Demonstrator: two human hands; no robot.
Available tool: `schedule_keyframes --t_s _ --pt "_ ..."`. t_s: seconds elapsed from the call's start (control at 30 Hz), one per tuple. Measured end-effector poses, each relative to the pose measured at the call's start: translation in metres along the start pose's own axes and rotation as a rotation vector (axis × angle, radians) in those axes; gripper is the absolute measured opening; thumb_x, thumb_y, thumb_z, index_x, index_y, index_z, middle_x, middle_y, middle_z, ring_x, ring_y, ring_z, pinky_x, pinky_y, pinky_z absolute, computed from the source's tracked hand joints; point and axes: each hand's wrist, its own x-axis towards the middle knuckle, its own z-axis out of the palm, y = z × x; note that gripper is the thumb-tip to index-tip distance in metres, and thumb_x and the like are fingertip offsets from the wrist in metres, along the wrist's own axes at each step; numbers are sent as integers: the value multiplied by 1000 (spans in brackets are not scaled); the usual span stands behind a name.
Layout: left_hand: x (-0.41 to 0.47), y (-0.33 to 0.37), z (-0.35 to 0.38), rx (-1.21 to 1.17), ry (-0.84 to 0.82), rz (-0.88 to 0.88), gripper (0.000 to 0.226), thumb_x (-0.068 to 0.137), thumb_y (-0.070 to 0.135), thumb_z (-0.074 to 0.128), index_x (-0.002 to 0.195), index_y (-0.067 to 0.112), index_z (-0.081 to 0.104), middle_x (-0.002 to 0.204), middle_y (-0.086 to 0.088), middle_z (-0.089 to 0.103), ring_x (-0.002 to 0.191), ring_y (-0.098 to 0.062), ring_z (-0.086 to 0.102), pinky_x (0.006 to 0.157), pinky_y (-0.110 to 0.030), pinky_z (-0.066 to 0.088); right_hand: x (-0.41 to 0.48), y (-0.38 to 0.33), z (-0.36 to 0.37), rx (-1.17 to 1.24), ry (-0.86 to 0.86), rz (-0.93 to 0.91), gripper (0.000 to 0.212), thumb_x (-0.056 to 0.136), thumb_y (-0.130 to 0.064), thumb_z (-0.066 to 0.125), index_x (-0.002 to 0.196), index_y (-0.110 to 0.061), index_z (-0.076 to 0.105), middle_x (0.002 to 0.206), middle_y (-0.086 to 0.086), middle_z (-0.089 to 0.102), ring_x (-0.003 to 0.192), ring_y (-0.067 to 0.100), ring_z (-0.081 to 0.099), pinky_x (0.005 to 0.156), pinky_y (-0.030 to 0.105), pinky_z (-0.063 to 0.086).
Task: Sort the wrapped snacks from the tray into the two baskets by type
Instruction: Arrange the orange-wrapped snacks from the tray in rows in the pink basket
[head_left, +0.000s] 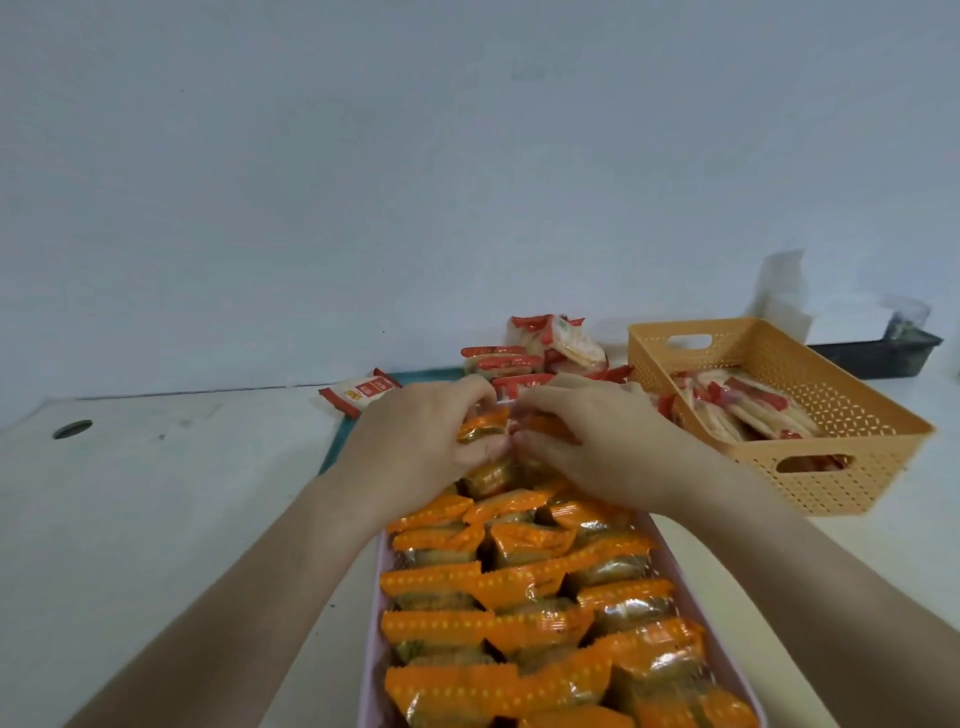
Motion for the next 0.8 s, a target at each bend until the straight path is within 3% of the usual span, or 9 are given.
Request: schedule_keyframes --t_s 0.13,0.23,0.3,0.37,0.43,0.53,0.6,0.67,0.8 --pt "-7 -2 -8 -99 -55 45 32 91 49 53 120 38 62 111 18 66 99 -1 57 84 -29 51 -5 -5 1 -37 -74 -12 36 95 -51 42 129 -41 51 124 -12 57 117 13 50 100 46 34" --pt "-15 -4 -8 -159 -299 90 46 94 54 45 139 46 41 129 22 57 112 2 53 93 -30 48 -6 -8 2 -88 8 14 27 97 -41 42 118 -41 58 114 -14 62 109 13 55 89 39 32" --pt "-18 -5 -5 -120 -410 143 51 95 57 39 143 42 33 138 23 50 122 1 47 103 -34 43 -5 -10 5 -133 34 41 27 97 -33 41 116 -37 60 116 -10 61 111 16 52 92 45 33" --pt "-19 -5 -4 -61 -365 156 50 95 57 36 140 36 39 138 20 48 125 -1 42 107 -36 38 -6 -12 7 -56 89 66 34 95 -24 42 125 -34 55 125 -7 55 118 19 47 98 48 34" --pt "-22 -3 -6 -136 -217 88 46 96 53 36 138 36 44 132 19 53 120 -2 45 102 -36 42 -8 -12 5 110 144 90 42 94 -23 44 134 -34 48 136 -7 50 127 18 42 105 51 35" --pt "-32 -1 -12 -238 -36 -13 36 96 47 38 127 38 55 120 22 57 112 2 48 95 -32 47 -15 -13 -1 159 64 96 44 98 -40 41 142 -34 39 146 -9 42 136 15 33 112 49 29" --pt "-44 5 -19 -260 -94 -27 40 94 52 37 132 45 49 129 30 46 120 7 40 100 -25 41 -23 -17 -4 94 -43 71 50 98 -50 33 145 -31 36 150 -9 37 139 14 29 113 49 26" --pt "-58 14 -25 -198 -227 -20 58 88 65 27 143 46 32 143 33 27 131 10 22 109 -23 28 -32 -27 -3 28 -116 55 54 98 -54 27 146 -29 31 153 -8 32 142 15 24 115 52 21" --pt "-74 28 -21 170 -456 -13 87 74 80 1 151 39 -10 157 19 -18 145 -4 -16 121 -40 0 -42 -39 9 -171 -198 85 66 97 -59 13 153 -25 8 162 0 5 149 18 2 117 51 8"
